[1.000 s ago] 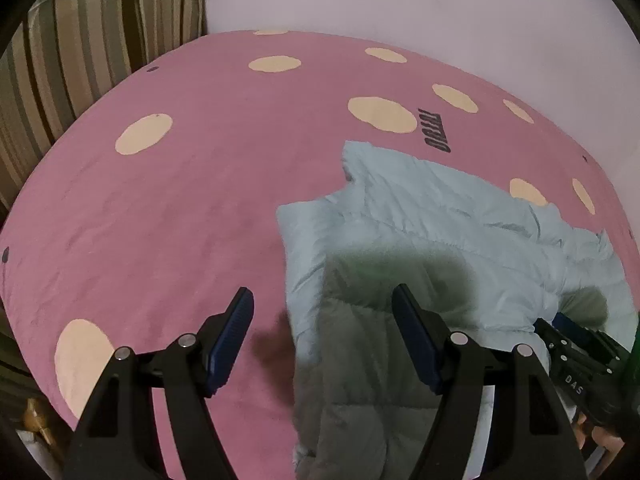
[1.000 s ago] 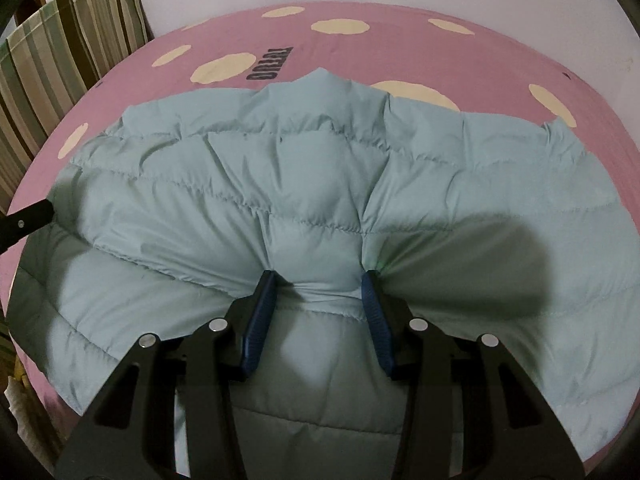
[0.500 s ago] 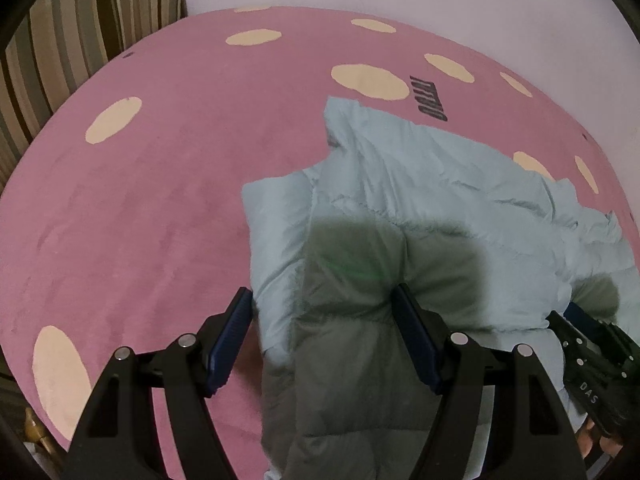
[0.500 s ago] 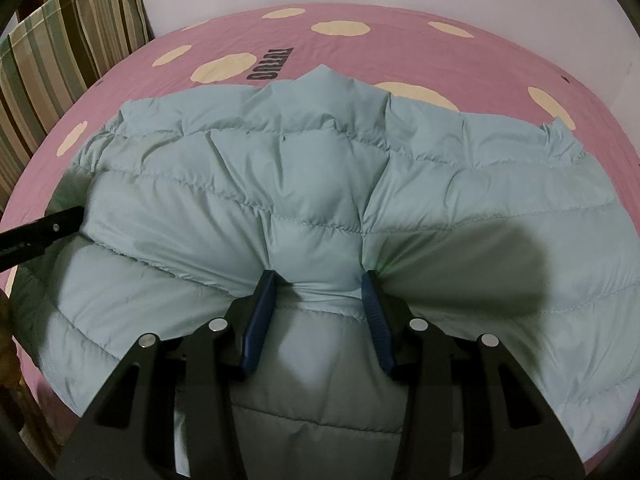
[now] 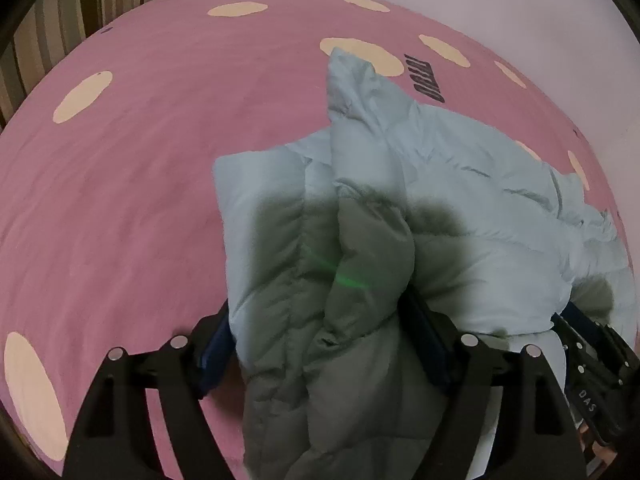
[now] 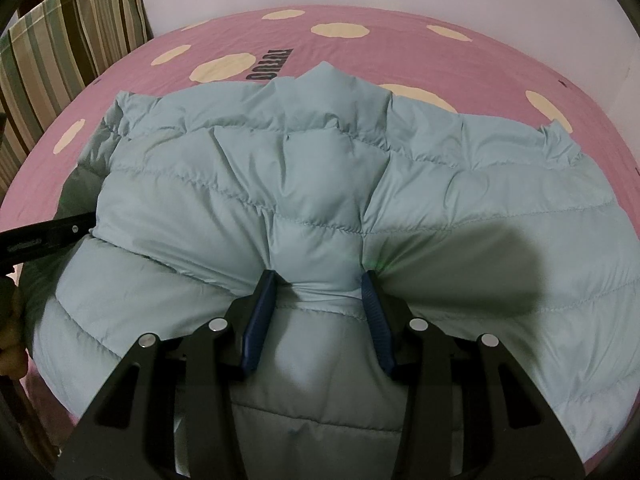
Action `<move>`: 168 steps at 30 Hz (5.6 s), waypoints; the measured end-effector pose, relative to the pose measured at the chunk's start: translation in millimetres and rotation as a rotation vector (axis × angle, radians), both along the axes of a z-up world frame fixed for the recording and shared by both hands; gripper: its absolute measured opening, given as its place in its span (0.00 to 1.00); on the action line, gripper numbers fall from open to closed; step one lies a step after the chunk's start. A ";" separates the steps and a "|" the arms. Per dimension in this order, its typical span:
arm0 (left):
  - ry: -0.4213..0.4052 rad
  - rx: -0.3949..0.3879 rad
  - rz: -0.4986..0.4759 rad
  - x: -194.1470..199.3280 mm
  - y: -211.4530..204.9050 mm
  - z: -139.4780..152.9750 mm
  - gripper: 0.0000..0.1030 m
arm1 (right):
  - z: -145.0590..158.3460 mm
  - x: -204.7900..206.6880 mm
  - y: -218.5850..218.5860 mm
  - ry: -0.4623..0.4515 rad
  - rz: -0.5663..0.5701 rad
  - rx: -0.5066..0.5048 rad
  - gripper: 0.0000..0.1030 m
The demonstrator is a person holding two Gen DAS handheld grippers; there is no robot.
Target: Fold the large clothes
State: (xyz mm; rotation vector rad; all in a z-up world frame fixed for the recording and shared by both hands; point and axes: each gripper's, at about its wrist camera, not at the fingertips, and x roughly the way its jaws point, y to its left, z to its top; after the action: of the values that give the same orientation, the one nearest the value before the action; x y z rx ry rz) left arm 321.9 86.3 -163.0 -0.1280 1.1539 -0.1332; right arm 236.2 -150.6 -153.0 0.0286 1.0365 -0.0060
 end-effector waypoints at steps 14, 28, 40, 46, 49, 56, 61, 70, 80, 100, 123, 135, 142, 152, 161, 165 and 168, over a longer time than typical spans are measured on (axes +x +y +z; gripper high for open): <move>-0.015 -0.022 -0.060 5.5 -1.0 -3.1 0.65 | -0.9 0.3 -1.1 -0.008 -0.003 -0.003 0.43; -0.040 0.037 -0.089 -4.9 -34.3 25.1 0.14 | -1.3 0.8 -0.3 -0.010 -0.004 -0.005 0.43; -0.167 0.192 -0.076 -30.9 -68.5 69.8 0.13 | 15.3 -3.4 -2.2 -0.084 -0.008 -0.036 0.45; -0.221 0.251 -0.073 -42.7 -94.8 90.9 0.13 | 41.0 -15.6 -25.3 -0.150 -0.042 -0.028 0.53; -0.252 0.297 -0.086 -48.6 -111.0 99.6 0.13 | 47.5 -22.9 -47.3 -0.155 -0.081 -0.017 0.54; -0.309 0.349 -0.143 -61.2 -159.8 114.2 0.13 | 56.8 -46.3 -120.6 -0.172 -0.213 -0.003 0.54; -0.336 0.392 -0.201 -71.6 -204.3 112.9 0.13 | 68.0 -68.4 -167.1 -0.182 -0.284 -0.053 0.57; -0.338 0.425 -0.269 -89.3 -264.8 93.3 0.13 | 63.8 -98.3 -221.5 -0.166 -0.358 -0.076 0.58; -0.327 0.448 -0.293 -104.7 -304.1 65.9 0.13 | 45.6 -114.4 -250.2 -0.124 -0.382 -0.062 0.58; -0.368 0.356 -0.332 -144.8 -340.9 81.1 0.41 | 46.5 -126.5 -258.8 -0.093 -0.416 -0.089 0.59; -0.527 0.341 -0.135 -139.9 -229.1 154.0 0.53 | 81.5 -119.1 -207.1 -0.140 -0.341 -0.165 0.59; -0.362 0.349 0.061 -84.8 -129.0 94.0 0.53 | 106.1 -96.5 -168.1 -0.170 -0.293 -0.122 0.60; -0.331 0.309 0.053 -69.6 -119.0 78.7 0.53 | 112.4 -67.4 -145.4 -0.177 -0.255 -0.020 0.74; -0.293 0.242 -0.017 -61.9 -136.7 58.9 0.53 | 77.5 -37.4 -133.8 -0.056 -0.234 0.115 0.68; -0.291 0.222 -0.044 -61.6 -146.6 60.3 0.53 | 77.9 -41.6 -134.8 -0.042 -0.185 0.162 0.12; -0.301 0.212 -0.085 -63.8 -162.3 67.7 0.58 | 83.9 -47.2 -138.9 -0.063 -0.180 0.089 0.10; -0.318 0.211 -0.124 -66.2 -179.7 72.9 0.61 | 84.7 -52.7 -148.4 -0.074 -0.187 0.034 0.09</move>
State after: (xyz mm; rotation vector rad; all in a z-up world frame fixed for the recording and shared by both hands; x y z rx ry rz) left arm 255.7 -93.4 -90.2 0.1478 0.8512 -0.1357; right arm 183.5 -298.9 -68.3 0.1555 0.9568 -0.1559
